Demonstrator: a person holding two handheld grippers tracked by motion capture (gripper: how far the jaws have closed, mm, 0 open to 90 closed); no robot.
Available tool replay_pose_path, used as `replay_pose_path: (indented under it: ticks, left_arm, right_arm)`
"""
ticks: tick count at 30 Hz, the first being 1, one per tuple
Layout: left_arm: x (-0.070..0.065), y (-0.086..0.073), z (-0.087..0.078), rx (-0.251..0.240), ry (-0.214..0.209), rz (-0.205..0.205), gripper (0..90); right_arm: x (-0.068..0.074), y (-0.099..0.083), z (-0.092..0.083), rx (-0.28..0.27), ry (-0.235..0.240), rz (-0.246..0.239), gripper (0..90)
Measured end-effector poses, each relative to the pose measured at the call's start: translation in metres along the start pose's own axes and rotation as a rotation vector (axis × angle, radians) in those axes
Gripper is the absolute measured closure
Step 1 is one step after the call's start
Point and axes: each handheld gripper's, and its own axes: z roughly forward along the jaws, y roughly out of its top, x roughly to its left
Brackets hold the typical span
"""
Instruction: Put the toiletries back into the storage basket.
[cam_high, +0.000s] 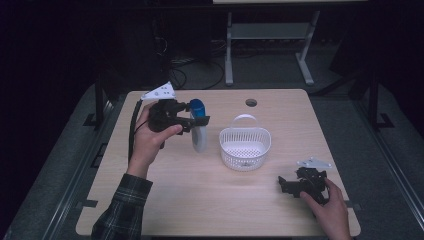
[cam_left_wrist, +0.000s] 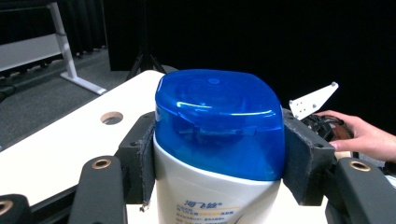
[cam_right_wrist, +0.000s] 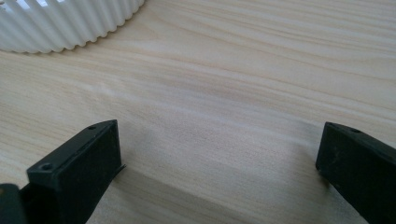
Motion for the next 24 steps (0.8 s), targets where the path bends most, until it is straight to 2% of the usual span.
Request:
replay_pose_path:
  ticks: [12,24]
  left_arm:
    - [-0.003,0.01,0.016,-0.006,-0.017,0.013,37.1]
    - [-0.005,0.013,0.031,-0.013,-0.039,0.013,37.2]
  right_arm:
    - [0.0,0.0,0.0,0.0,0.0,0.0,0.0]
    - [0.0,0.0,0.0,0.0,0.001,-0.002,0.0]
